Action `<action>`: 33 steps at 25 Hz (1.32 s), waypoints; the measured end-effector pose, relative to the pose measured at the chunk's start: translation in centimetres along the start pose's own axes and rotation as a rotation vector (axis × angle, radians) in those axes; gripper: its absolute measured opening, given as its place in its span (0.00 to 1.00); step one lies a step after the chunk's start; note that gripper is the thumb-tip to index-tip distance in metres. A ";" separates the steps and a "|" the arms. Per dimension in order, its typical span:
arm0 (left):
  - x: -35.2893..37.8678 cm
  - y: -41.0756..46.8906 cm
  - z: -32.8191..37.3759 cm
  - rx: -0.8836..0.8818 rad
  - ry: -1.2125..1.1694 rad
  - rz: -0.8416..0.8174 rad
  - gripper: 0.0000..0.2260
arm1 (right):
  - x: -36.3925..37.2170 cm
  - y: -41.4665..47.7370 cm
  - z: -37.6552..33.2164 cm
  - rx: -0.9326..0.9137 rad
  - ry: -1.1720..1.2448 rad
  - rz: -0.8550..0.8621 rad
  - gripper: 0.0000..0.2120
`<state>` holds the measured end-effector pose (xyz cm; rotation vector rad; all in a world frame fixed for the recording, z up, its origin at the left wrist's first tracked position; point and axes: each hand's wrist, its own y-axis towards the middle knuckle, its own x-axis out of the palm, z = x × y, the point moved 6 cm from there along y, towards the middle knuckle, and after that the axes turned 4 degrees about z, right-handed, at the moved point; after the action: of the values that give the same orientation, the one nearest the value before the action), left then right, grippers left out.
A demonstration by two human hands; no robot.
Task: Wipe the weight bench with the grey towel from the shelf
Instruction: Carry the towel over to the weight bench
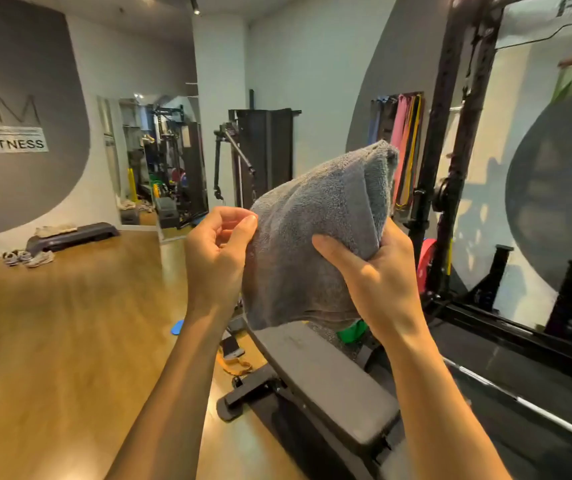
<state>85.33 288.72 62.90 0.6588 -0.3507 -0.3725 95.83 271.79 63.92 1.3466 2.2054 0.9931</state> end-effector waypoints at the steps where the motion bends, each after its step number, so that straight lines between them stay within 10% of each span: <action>1: -0.2 2.4 -2.0 -0.017 -0.022 -0.032 0.03 | 2.0 1.1 1.0 0.001 -0.023 0.022 0.10; 13: -5.3 26.5 -25.5 -0.117 -0.175 -0.246 0.06 | 26.1 12.5 19.1 -0.040 -0.074 0.245 0.16; 33: -11.4 41.3 -39.8 -0.307 -0.552 -0.711 0.08 | 47.4 12.4 24.0 0.062 -0.469 0.599 0.14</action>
<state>101.51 344.73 58.06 0.3487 -0.5639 -1.2744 96.13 326.09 58.77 2.0835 1.5243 0.6817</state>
